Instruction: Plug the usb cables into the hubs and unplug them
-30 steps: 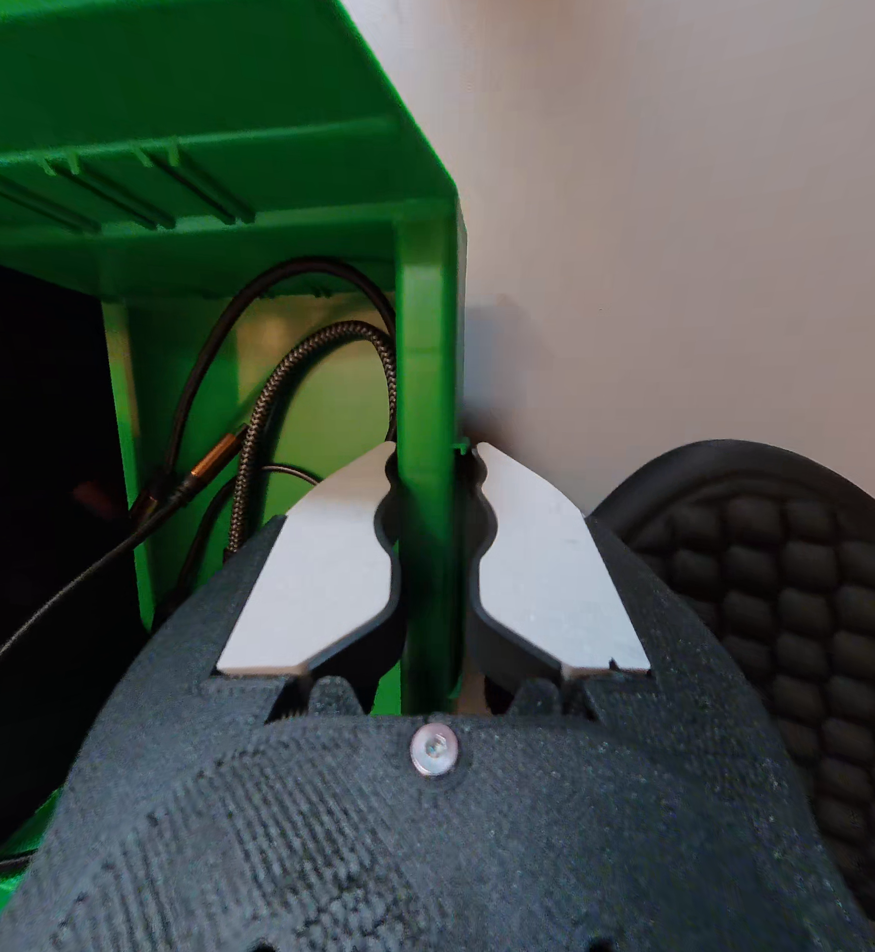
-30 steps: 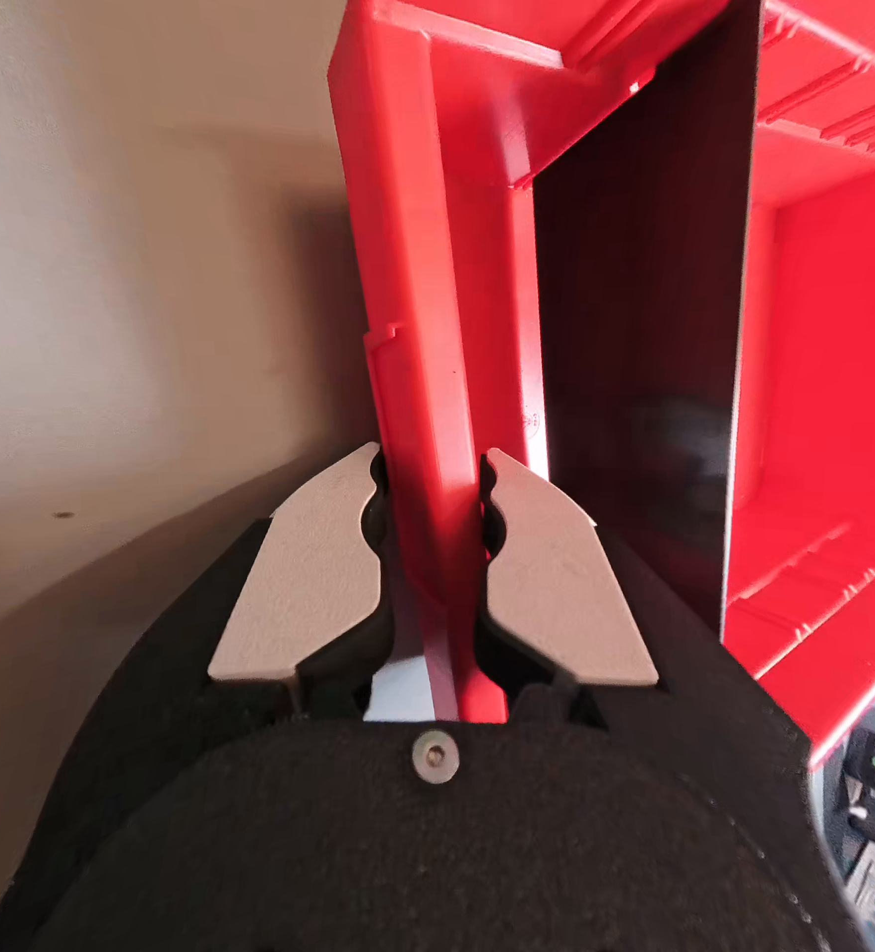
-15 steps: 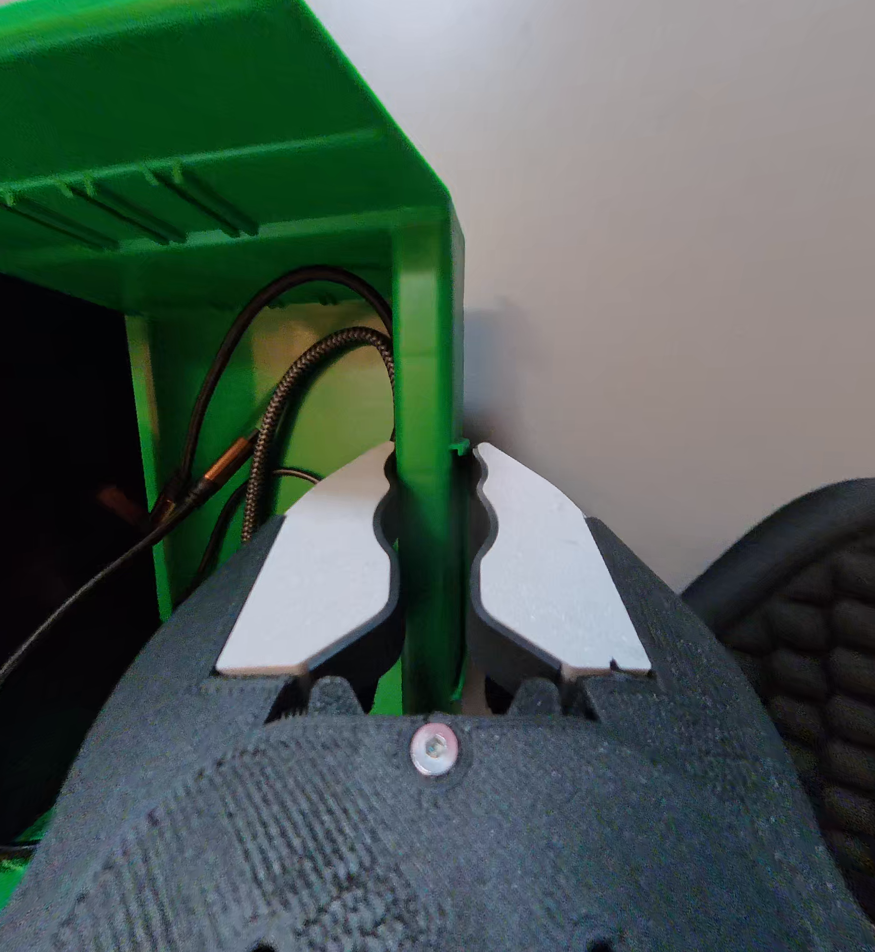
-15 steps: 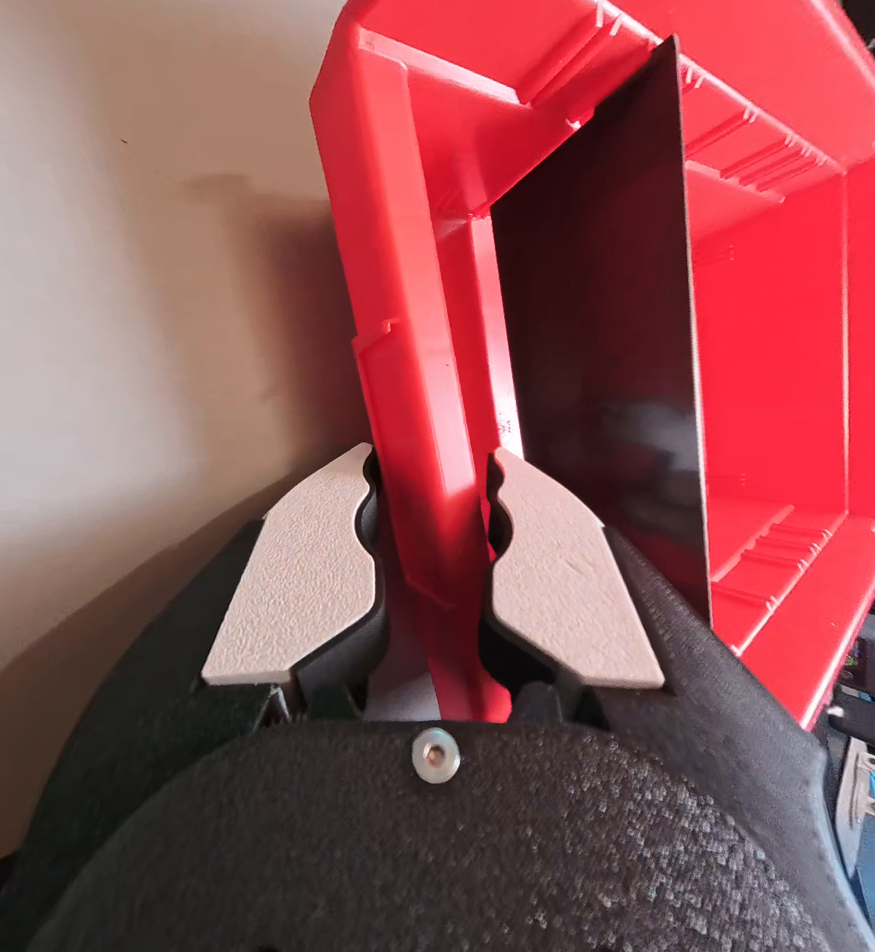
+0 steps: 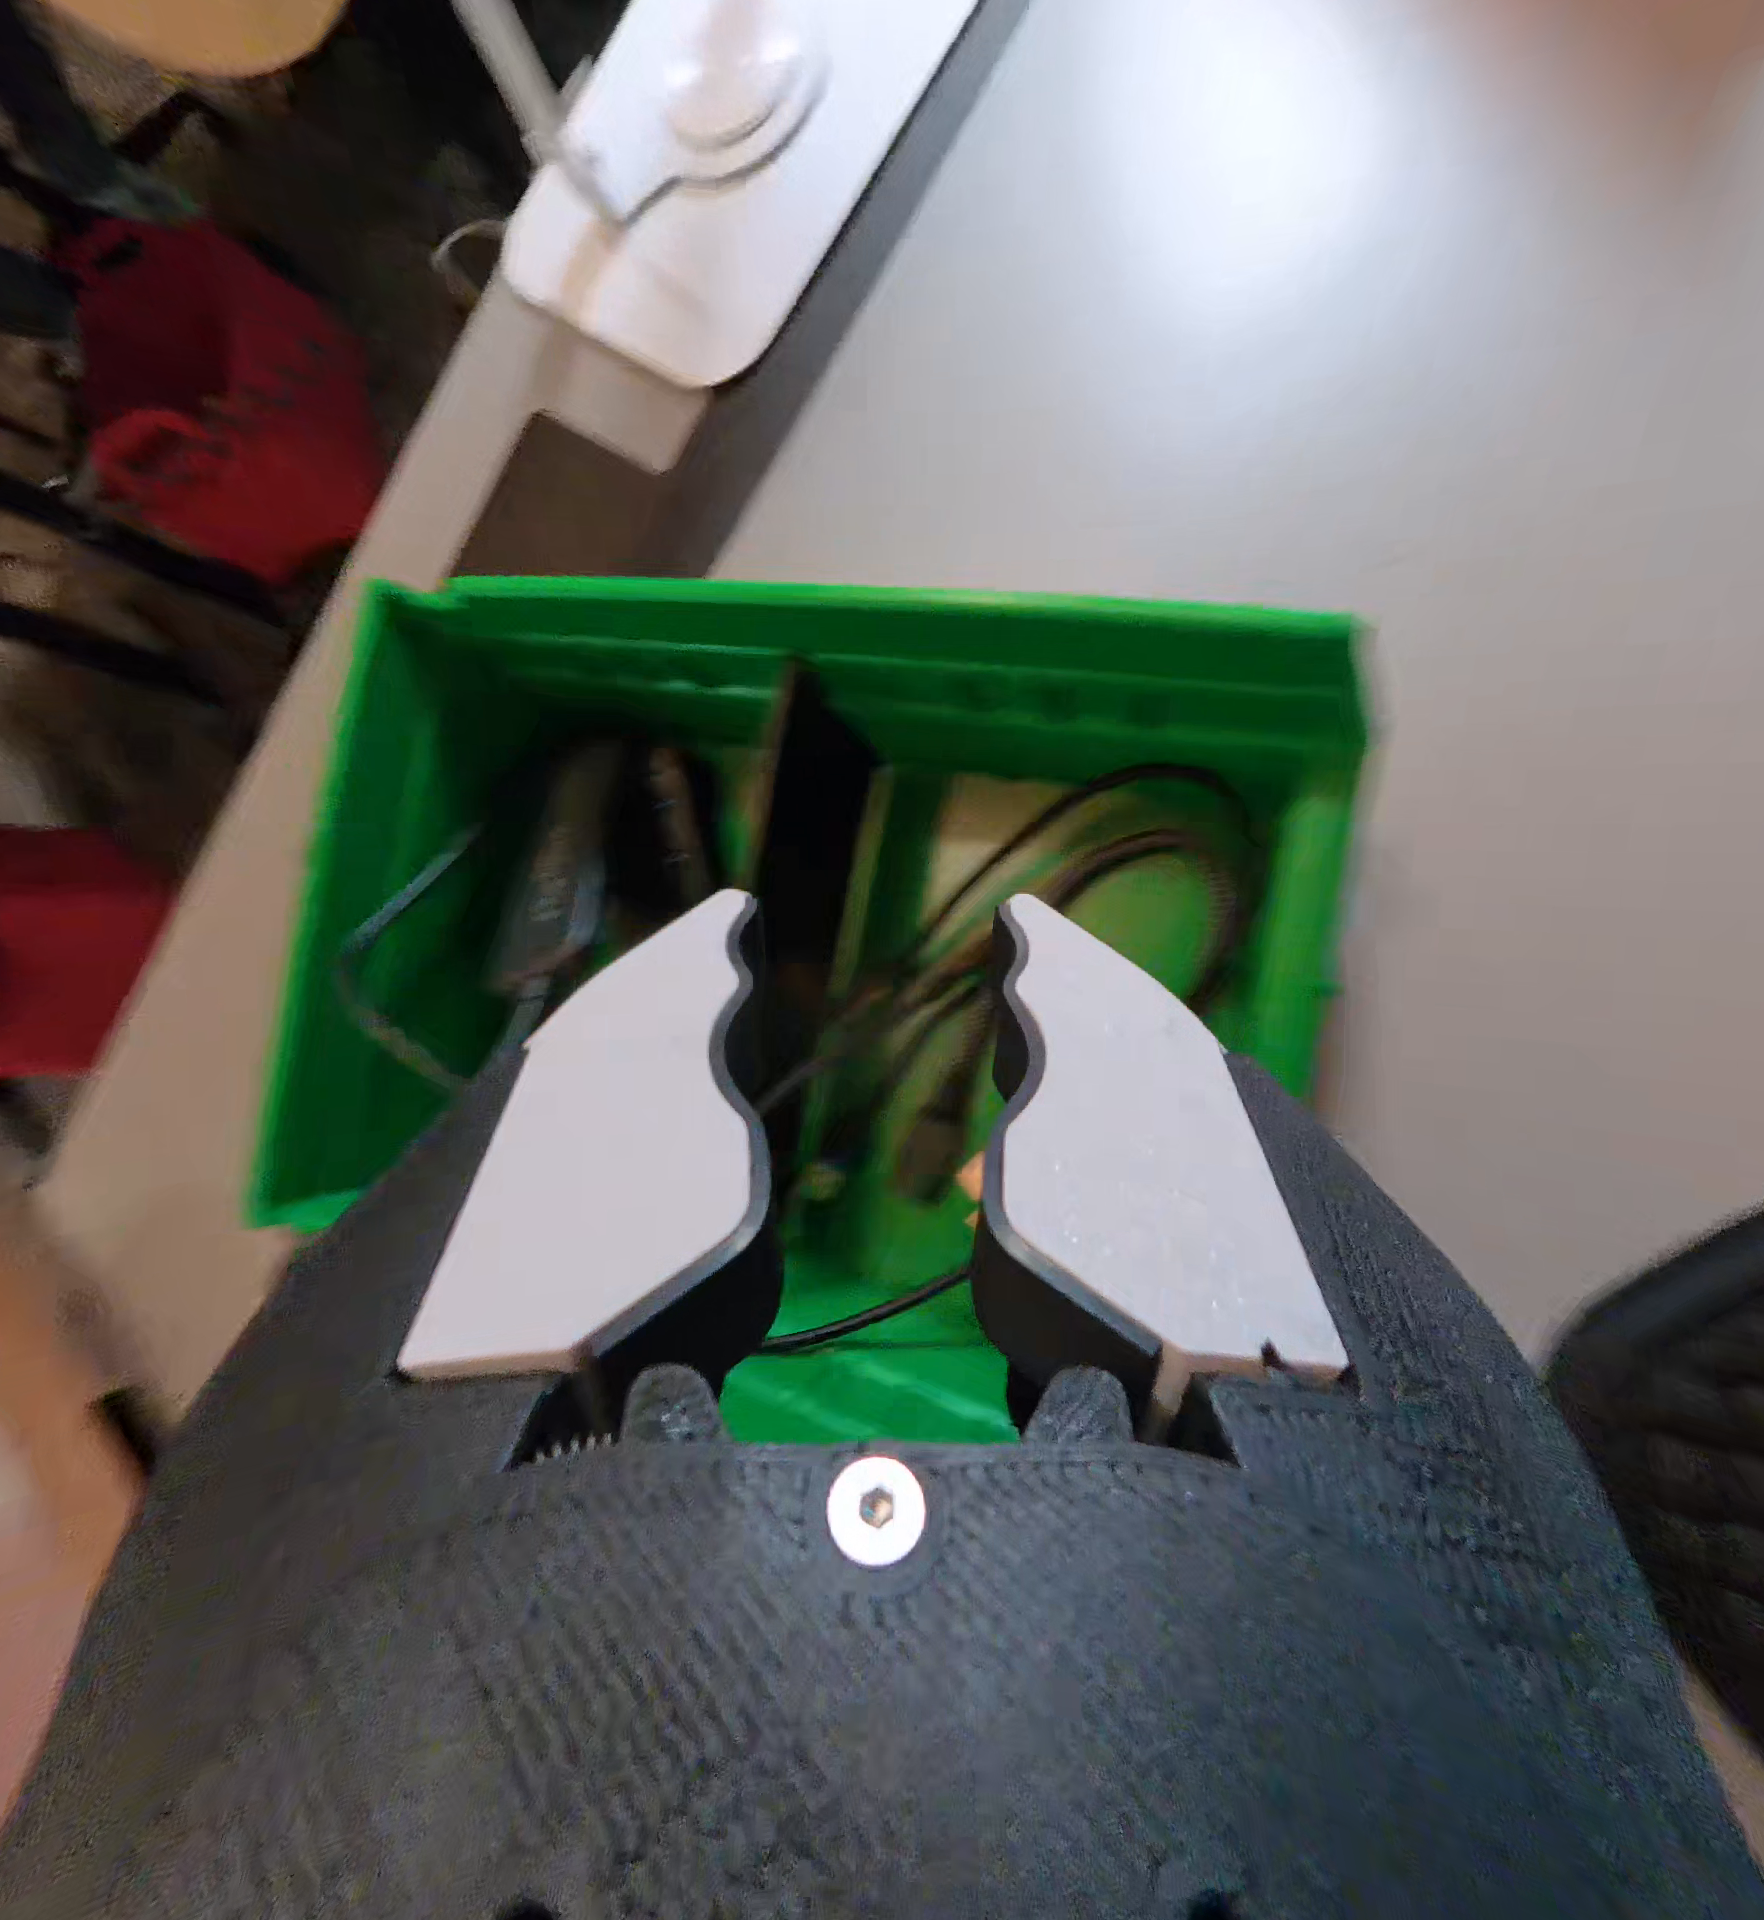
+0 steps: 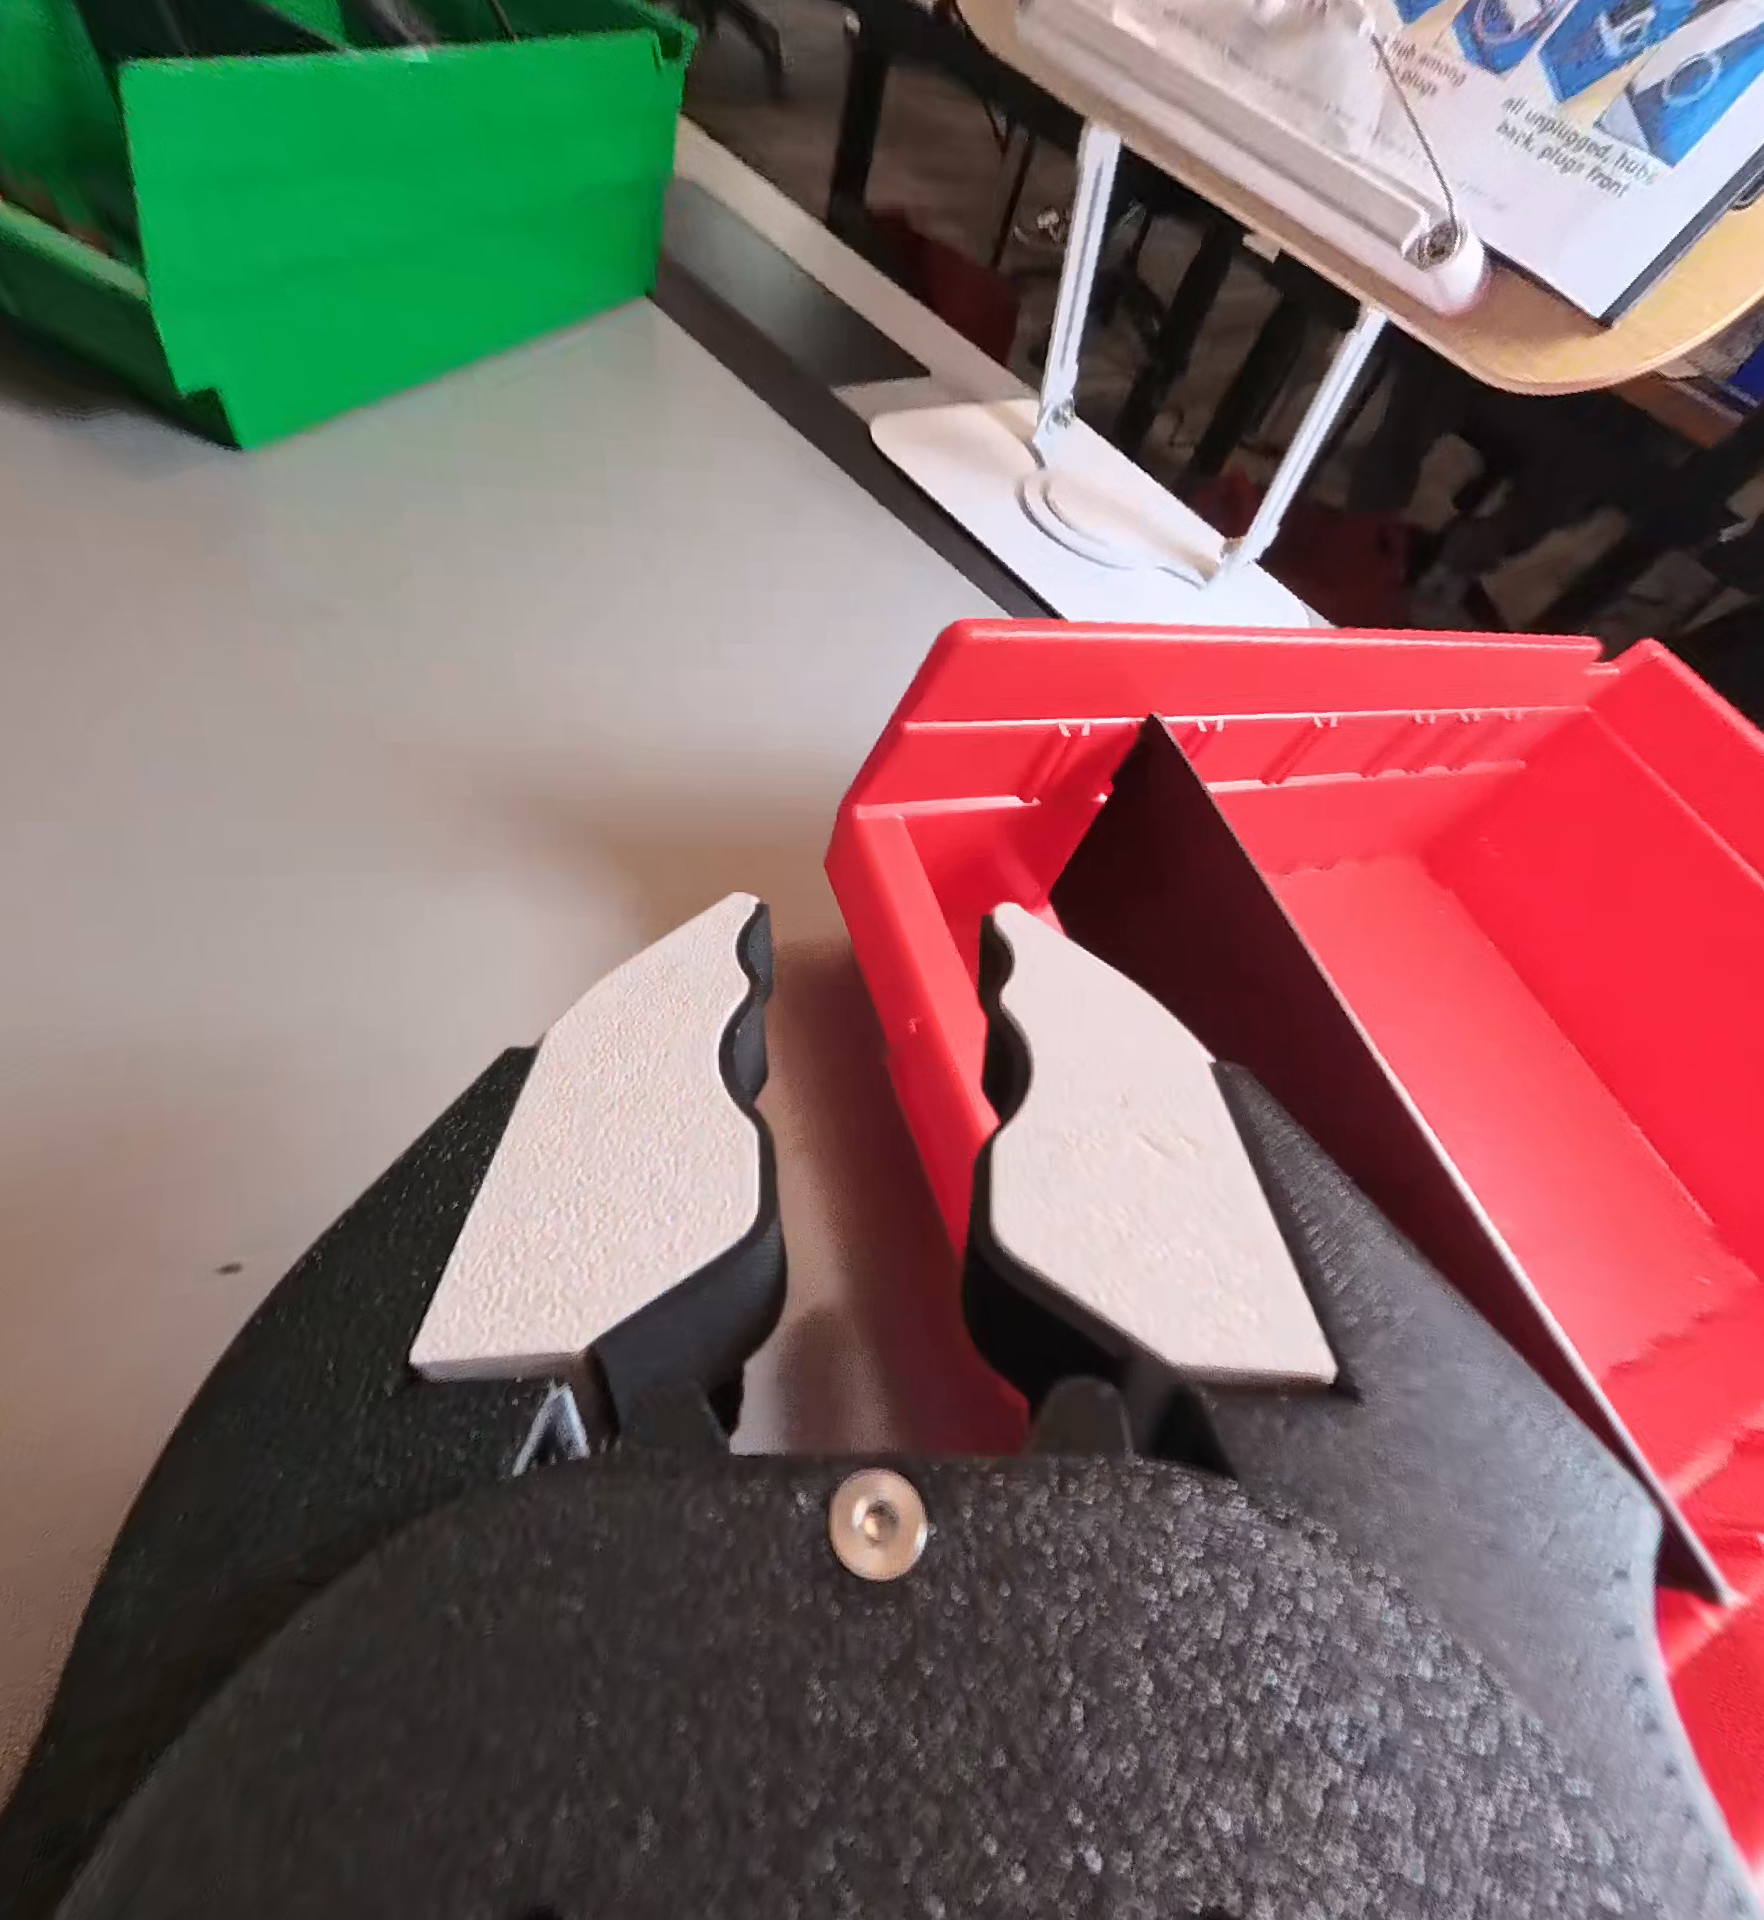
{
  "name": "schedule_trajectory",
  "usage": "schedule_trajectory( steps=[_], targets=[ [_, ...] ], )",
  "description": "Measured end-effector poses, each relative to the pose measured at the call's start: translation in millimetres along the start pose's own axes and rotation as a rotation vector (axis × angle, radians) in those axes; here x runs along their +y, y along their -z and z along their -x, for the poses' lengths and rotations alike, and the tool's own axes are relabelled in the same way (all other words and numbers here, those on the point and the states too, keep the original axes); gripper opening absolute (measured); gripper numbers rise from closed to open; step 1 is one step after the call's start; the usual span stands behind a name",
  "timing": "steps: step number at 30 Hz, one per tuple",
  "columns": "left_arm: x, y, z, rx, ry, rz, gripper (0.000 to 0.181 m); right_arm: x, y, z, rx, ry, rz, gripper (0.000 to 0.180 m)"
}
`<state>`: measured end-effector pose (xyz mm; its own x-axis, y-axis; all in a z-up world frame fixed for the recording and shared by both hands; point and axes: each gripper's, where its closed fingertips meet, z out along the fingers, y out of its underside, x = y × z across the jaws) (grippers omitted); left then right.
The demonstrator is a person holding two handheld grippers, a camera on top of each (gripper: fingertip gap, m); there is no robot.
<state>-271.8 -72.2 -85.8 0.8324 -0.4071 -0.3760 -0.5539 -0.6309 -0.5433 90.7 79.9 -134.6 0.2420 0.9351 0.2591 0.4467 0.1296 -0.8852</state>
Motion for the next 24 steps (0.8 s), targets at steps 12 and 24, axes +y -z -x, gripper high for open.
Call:
schedule_trajectory(
  steps=[12, 24],
  targets=[
    [68.0, -80.8, 87.4, -0.109, -0.364, 0.532, 0.039, 14.0, -5.5, 5.3, -0.019, 0.004, 0.004, 0.021],
    [50.7, -77.7, 123.4, -0.365, -0.500, 0.442, 0.014, 19.4, -7.6, 2.7, 0.008, 0.000, 0.028, 0.013]
  ],
)
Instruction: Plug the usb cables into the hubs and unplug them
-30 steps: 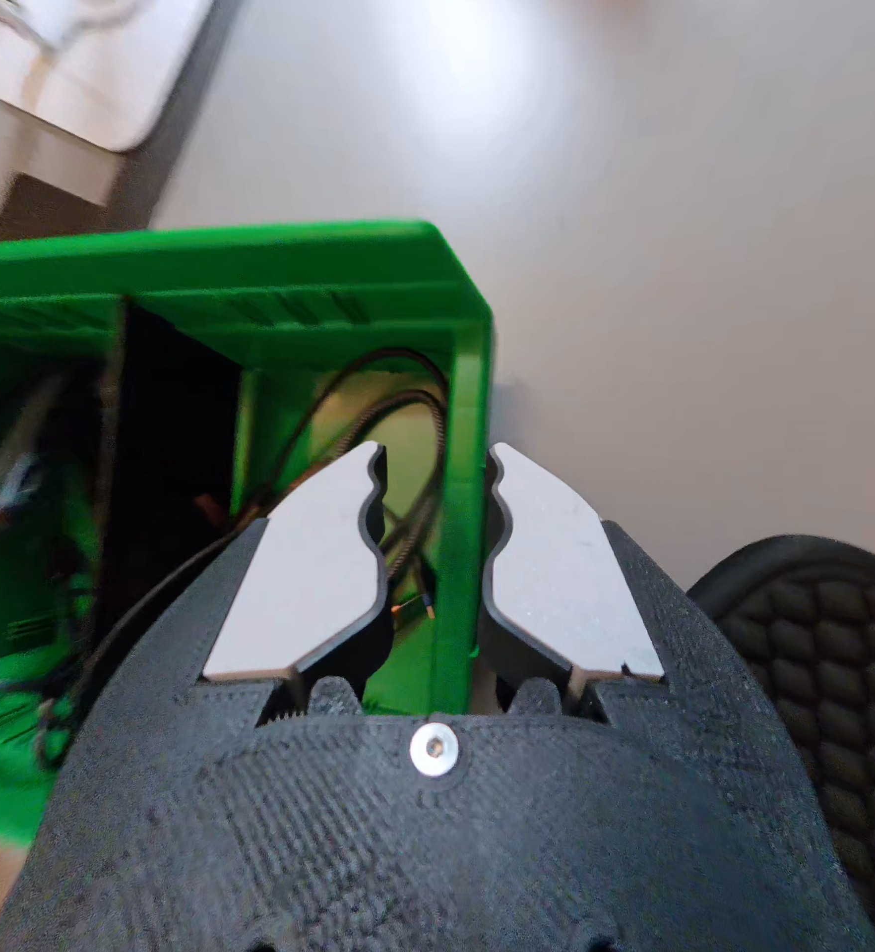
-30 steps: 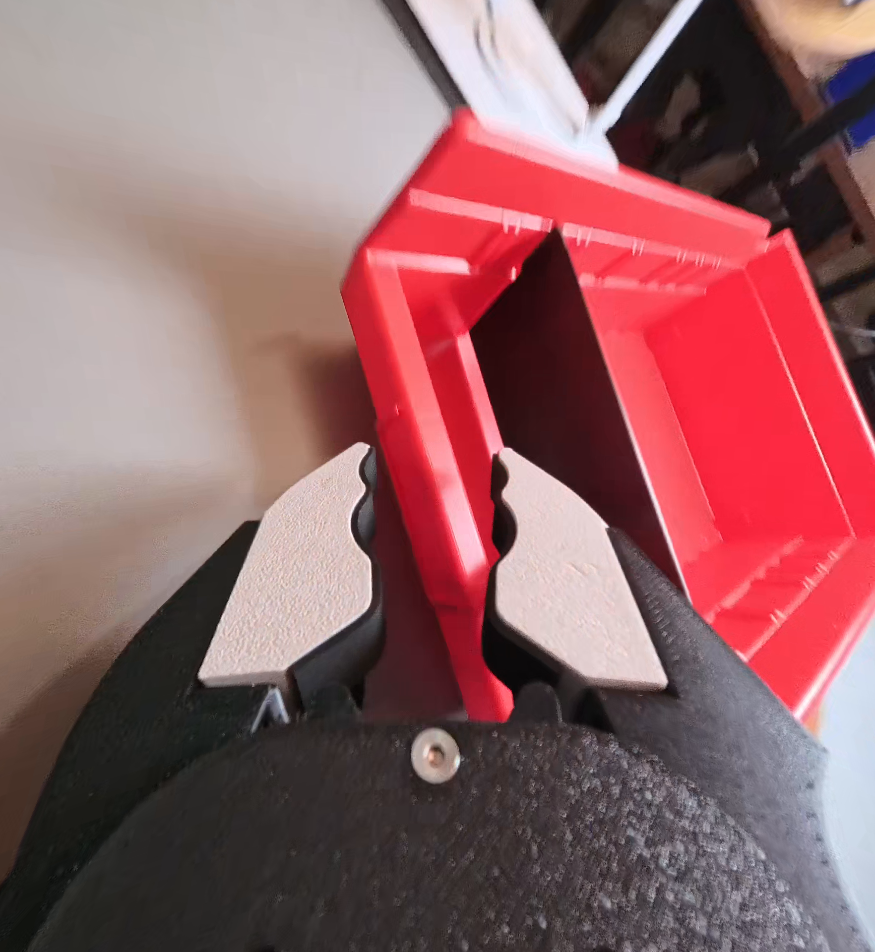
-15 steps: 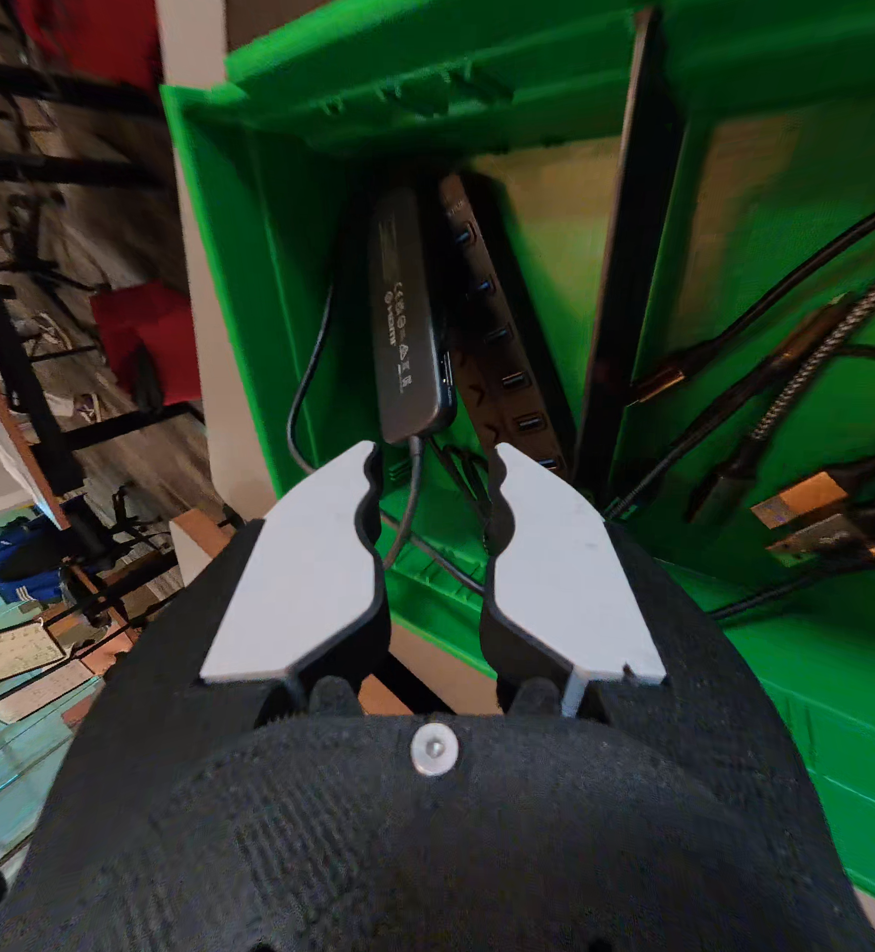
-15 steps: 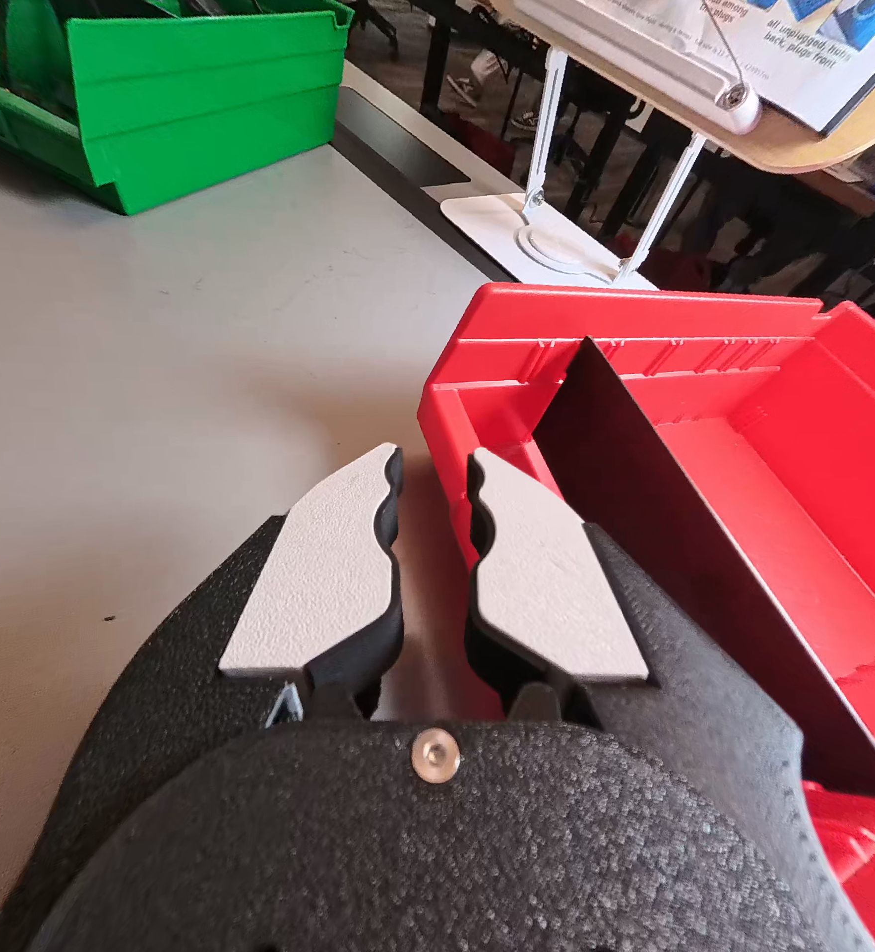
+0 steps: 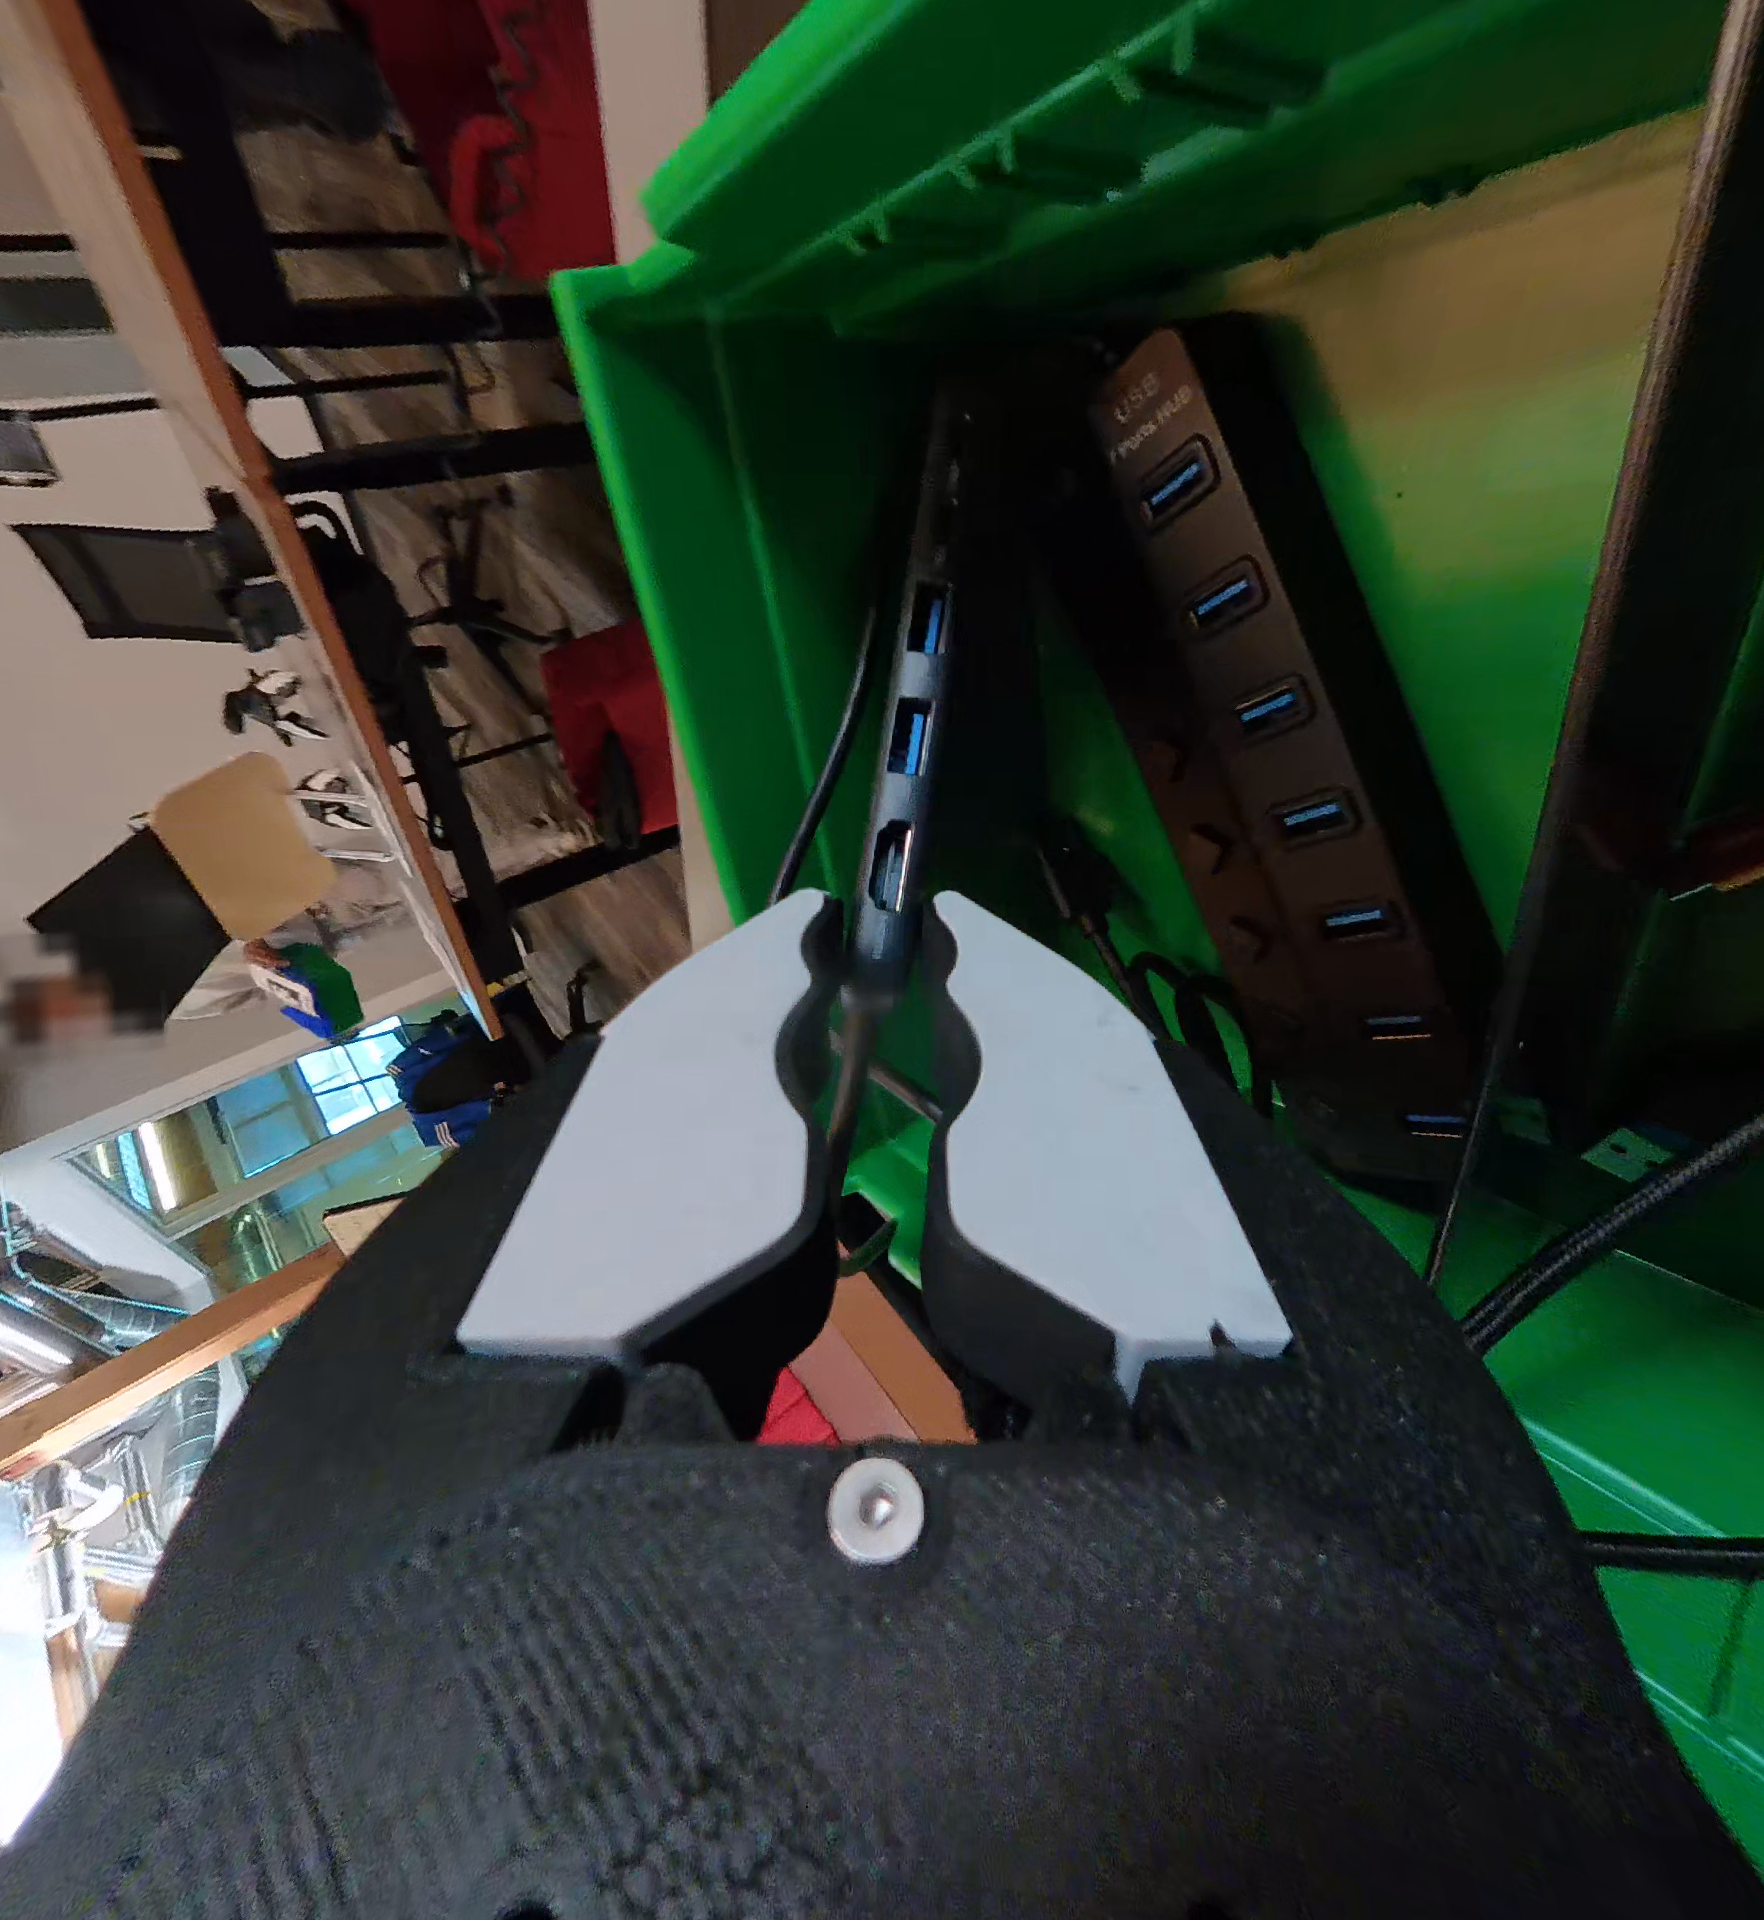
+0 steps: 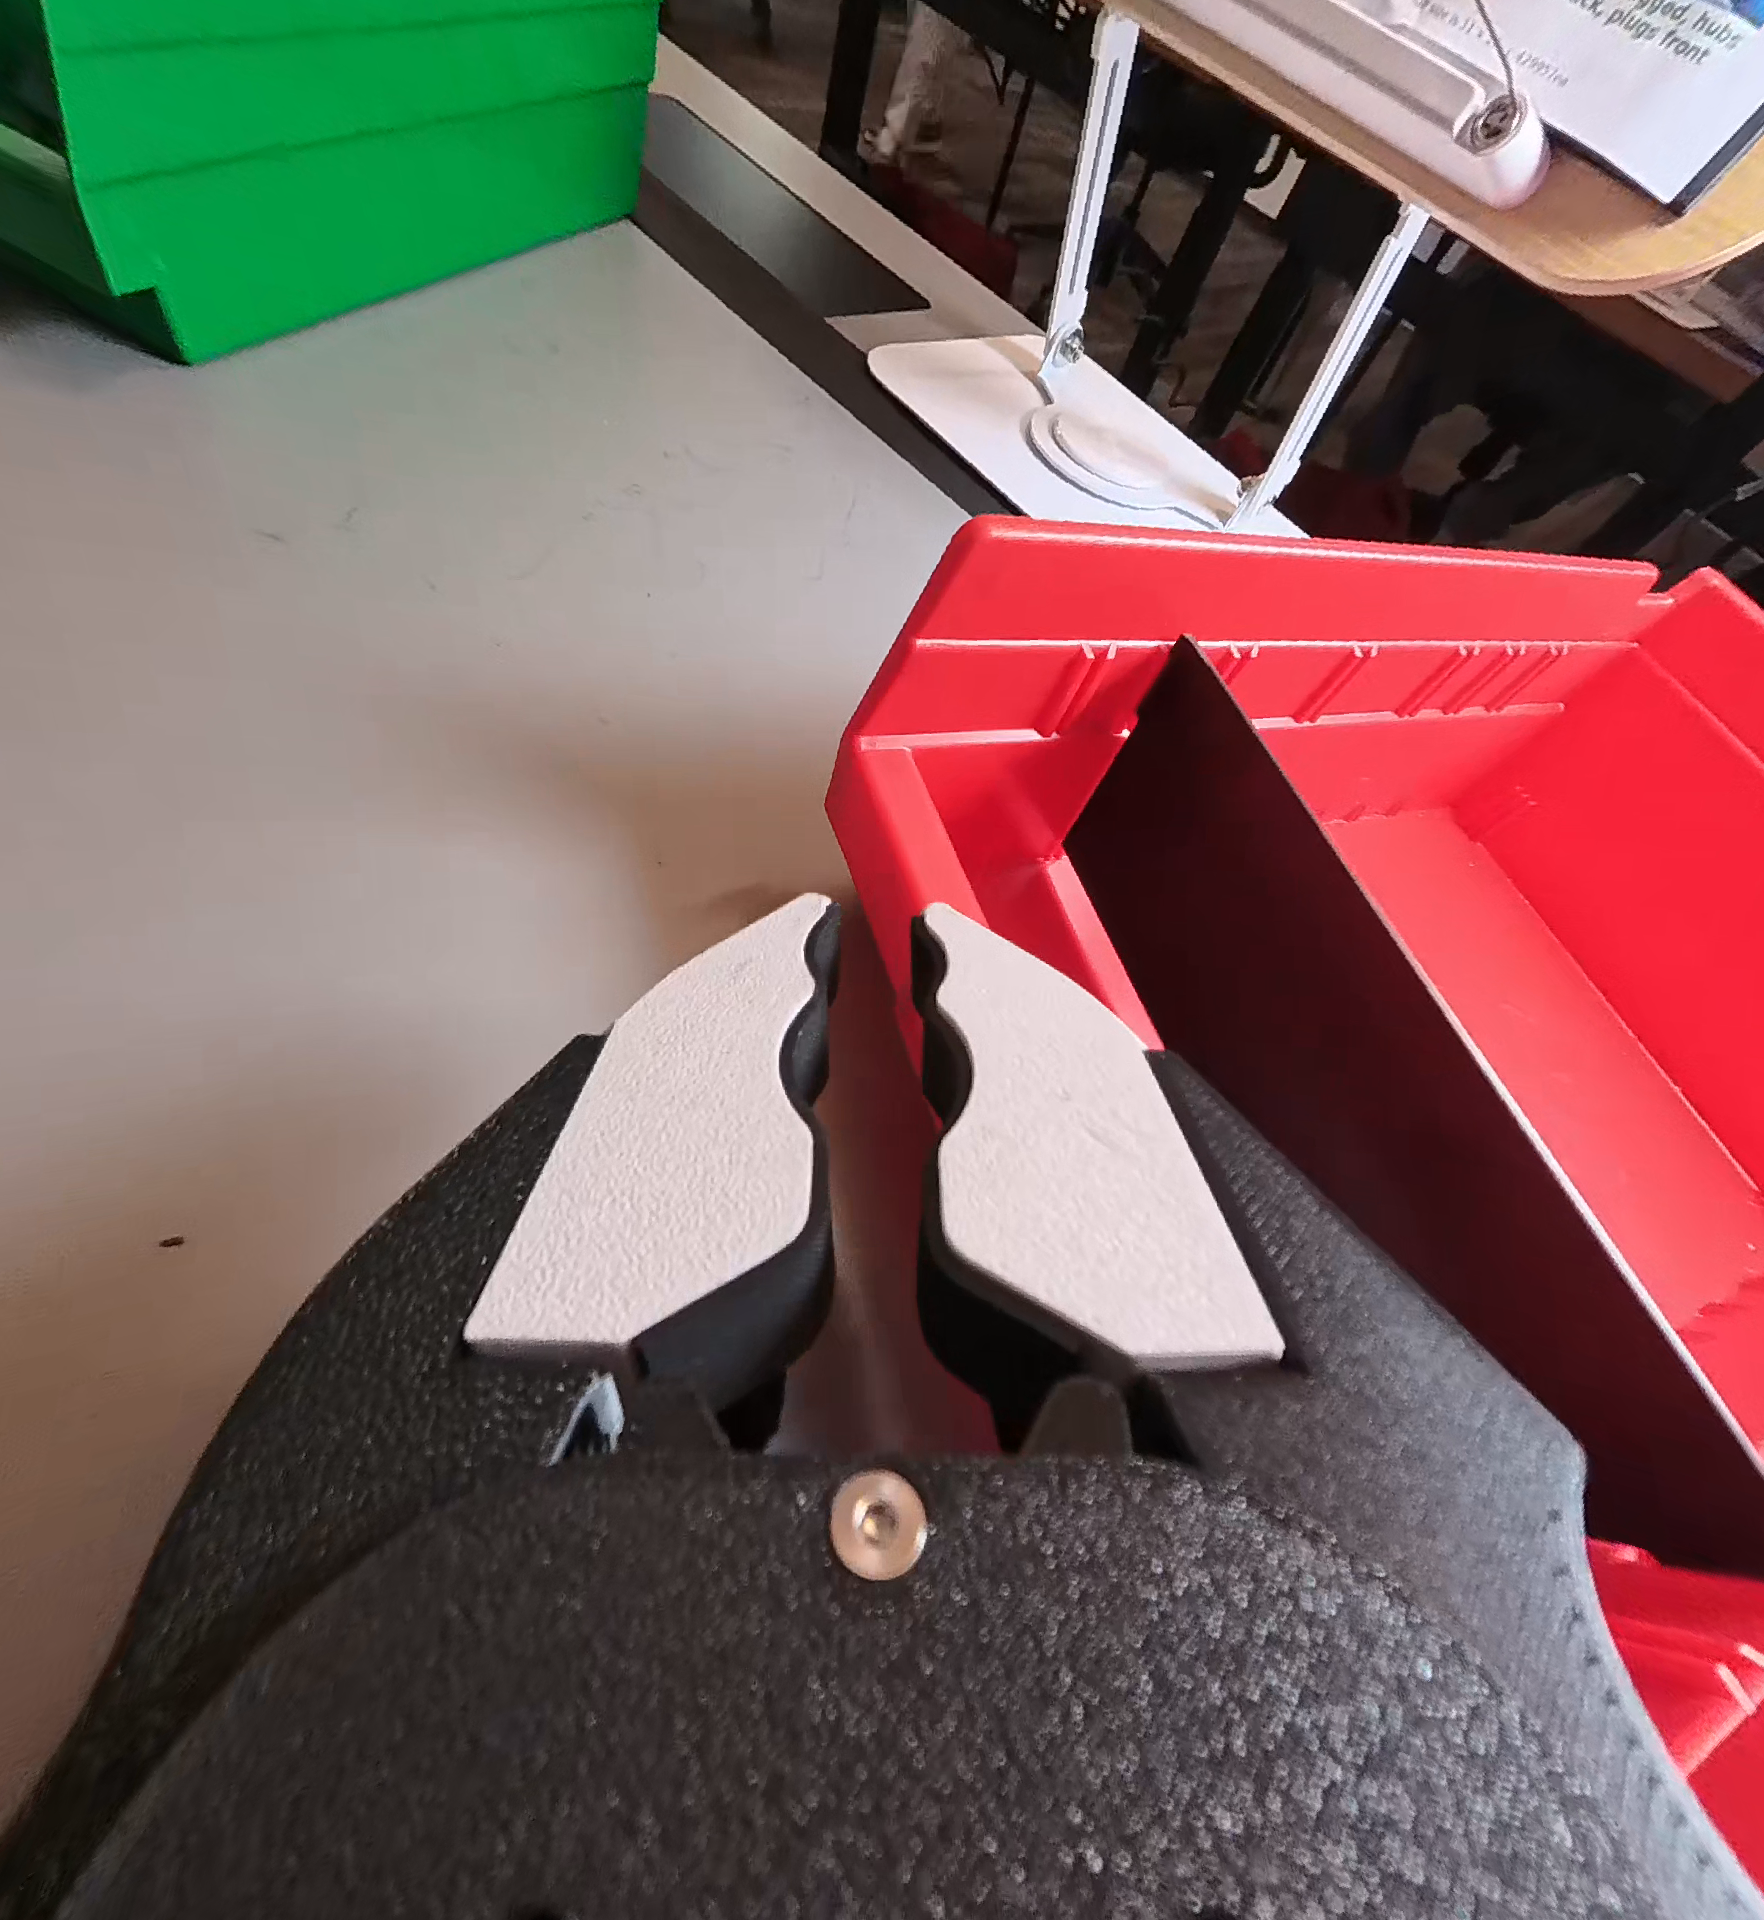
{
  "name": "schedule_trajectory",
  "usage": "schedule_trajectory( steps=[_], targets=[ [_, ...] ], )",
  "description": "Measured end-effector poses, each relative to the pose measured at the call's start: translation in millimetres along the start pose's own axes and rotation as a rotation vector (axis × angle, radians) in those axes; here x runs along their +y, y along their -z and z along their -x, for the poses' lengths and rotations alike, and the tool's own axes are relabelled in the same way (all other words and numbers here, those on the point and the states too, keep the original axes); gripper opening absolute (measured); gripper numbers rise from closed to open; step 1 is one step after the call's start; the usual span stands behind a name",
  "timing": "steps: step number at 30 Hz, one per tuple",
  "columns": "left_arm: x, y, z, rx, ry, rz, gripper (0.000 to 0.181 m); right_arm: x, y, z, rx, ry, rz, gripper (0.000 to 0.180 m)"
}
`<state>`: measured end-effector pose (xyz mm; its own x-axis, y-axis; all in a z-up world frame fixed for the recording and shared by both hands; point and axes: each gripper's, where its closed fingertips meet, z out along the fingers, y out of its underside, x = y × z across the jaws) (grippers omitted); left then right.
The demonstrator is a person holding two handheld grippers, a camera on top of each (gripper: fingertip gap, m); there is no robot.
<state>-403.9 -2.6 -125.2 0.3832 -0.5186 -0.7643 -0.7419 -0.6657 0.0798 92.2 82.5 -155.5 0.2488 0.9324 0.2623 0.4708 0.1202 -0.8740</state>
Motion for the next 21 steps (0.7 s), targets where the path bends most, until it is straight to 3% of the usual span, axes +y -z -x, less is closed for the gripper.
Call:
schedule_trajectory(
  steps=[12, 16, 21],
  targets=[
    [-0.3, 93.1, 58.6, -0.171, 0.217, -0.224, 0.013, -6.3, 0.3, 4.4, -0.049, -0.100, -0.051, 0.011],
    [-19.2, 153.7, 82.2, -0.212, 0.427, -0.476, 0.013, -11.2, 1.2, 6.9, -0.067, -0.123, -0.079, 0.012],
    [-69.7, 249.5, 71.1, -0.097, 0.651, -0.952, 0.013, -42.8, 5.7, 19.0, -0.114, -0.124, -0.171, 0.017]
  ],
)
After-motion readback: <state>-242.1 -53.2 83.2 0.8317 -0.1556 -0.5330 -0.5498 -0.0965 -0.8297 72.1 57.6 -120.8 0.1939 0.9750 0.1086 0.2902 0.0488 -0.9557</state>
